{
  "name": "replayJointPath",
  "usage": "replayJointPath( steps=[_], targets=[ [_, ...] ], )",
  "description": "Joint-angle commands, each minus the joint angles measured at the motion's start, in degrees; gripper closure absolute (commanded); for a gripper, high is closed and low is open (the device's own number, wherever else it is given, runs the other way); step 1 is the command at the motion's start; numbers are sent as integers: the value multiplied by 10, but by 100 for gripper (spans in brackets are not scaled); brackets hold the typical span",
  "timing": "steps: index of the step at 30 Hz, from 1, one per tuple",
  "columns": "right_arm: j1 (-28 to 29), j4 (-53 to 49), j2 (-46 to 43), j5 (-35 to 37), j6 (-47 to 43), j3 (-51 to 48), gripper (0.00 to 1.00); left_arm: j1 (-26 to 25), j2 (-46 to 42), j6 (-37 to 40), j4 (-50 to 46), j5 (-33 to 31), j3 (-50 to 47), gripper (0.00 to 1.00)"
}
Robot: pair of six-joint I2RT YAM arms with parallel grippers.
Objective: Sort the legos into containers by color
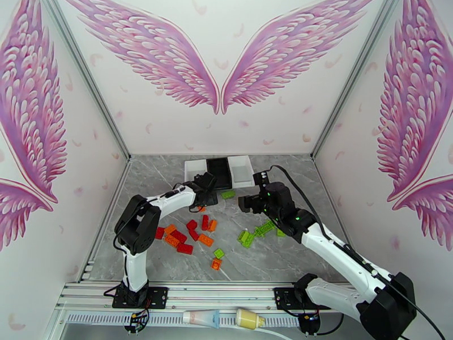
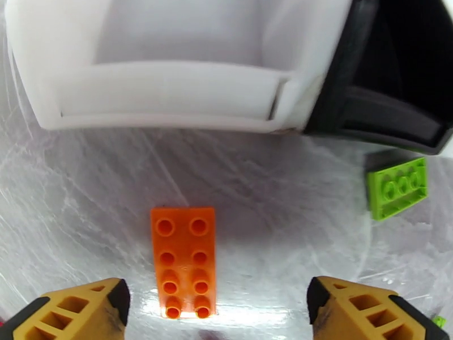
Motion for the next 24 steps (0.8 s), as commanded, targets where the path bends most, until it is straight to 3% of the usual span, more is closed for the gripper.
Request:
replayJointPath(
  steps=[1,17,21,24],
  targets=[
    [2,-4,-5,13,-3,-10,7,3,16,-13,-34,3,22,20],
    [3,-5,5,10,1,-4,6,13,69,-5,-64,12,37,54],
    [3,-5,11,4,0,-1,5,13,55,-11,-63,-9,24,70],
    [3,-7,16,-2,-2,2,5,11,27,-17,-47,-27,4,72]
  ],
)
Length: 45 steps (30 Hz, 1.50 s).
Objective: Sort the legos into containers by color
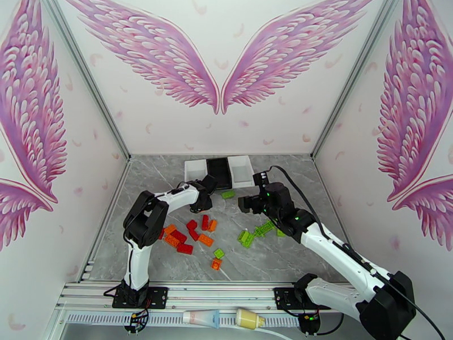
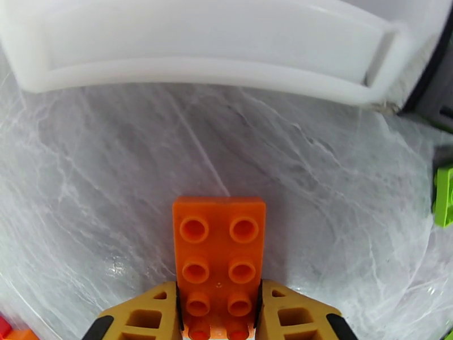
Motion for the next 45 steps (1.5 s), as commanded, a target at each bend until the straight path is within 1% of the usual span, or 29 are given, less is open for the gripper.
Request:
replayJointPath(
  steps=[1,8,13,18,21,24,29,30,32,35,39,45],
  targets=[
    [3,-7,10,-4,-3,6,5,2,-30,-10,1,-28,-25,72],
    [3,3,26,-12,-8,19,5,-4,-112,-14,2,-48,-41,72],
    [3,11,43,-18,-8,26,5,12,-120,-7,-1,-45,-7,71],
    [3,17,54,-23,-8,28,5,40,-73,27,-10,-36,69,71],
    [3,13,52,-24,-9,28,7,63,-29,43,-26,-29,133,71],
    [3,7,48,-18,-10,27,7,85,9,50,-16,-5,181,71],
    [3,-3,42,-3,-11,27,7,106,89,73,-45,5,281,71],
    [3,-5,43,0,-12,28,7,110,105,78,-51,11,308,69],
    [3,-5,43,1,-12,28,7,113,119,87,-52,15,329,64],
    [2,-10,48,4,-18,33,7,112,108,95,-43,20,328,53],
    [0,-16,66,7,-22,46,7,110,57,124,-2,26,272,38],
    [0,-31,116,-9,-2,98,7,106,-64,182,70,36,145,22]
  ],
)
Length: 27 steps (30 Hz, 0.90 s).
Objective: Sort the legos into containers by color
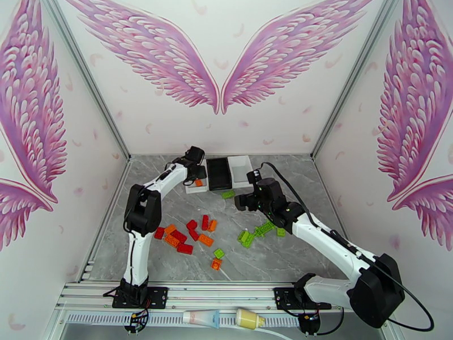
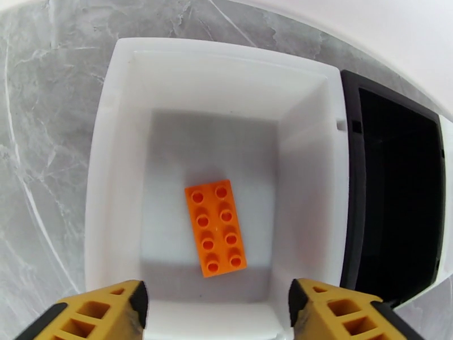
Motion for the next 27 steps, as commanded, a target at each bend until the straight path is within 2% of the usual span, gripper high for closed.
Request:
replayJointPath(
  steps=[1,9,16,21,24,27],
  targets=[
    [0,-21,34,-2,13,48,7,-7,-110,53,65,13,-67,20],
    [10,-38,148,-14,20,145,3,0,-309,170,243,123,-337,1],
    [15,-81,256,4,22,215,1,7,-423,285,286,236,-465,1],
    [15,-87,326,16,21,254,1,7,-466,324,373,297,-559,1],
    [15,-96,378,21,18,290,1,5,-472,359,391,325,-582,1],
    [15,-93,421,29,19,316,1,5,-474,409,361,339,-575,1]
  ],
)
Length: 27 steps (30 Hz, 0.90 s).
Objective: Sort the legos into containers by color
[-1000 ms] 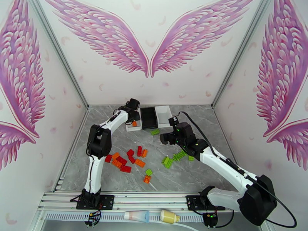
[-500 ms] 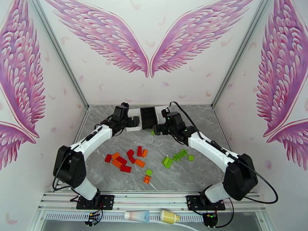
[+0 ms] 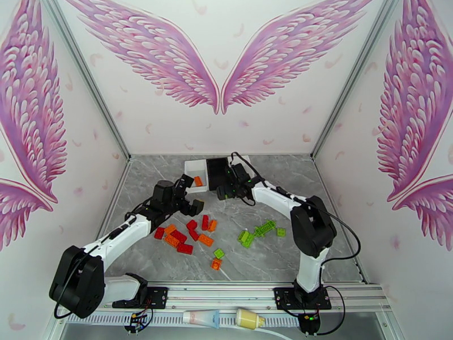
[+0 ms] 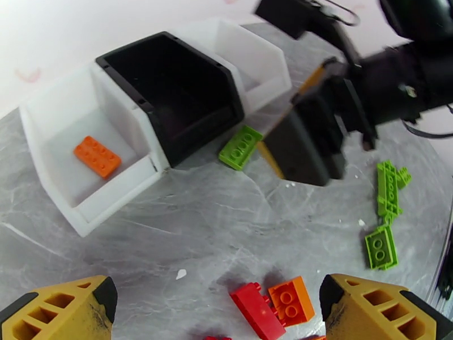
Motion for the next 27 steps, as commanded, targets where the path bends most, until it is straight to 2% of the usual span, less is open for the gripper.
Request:
replayJointPath(
  steps=[1,5,10,16,21,27],
  targets=[
    [3,-17,45,18,-1,45,1,1,-19,85,8,46,2,1],
    [0,-25,93,27,-15,77,1,4,-31,168,11,74,-18,1],
    [1,-36,125,24,-30,102,1,20,-39,194,42,88,-38,1],
    [-2,-41,151,21,-49,119,0,29,-39,189,49,112,-35,1],
    [-8,-45,160,17,-52,122,6,36,-53,197,37,110,-48,1],
    [-8,-43,163,13,-41,124,19,39,-68,185,37,109,-56,1]
  ],
)
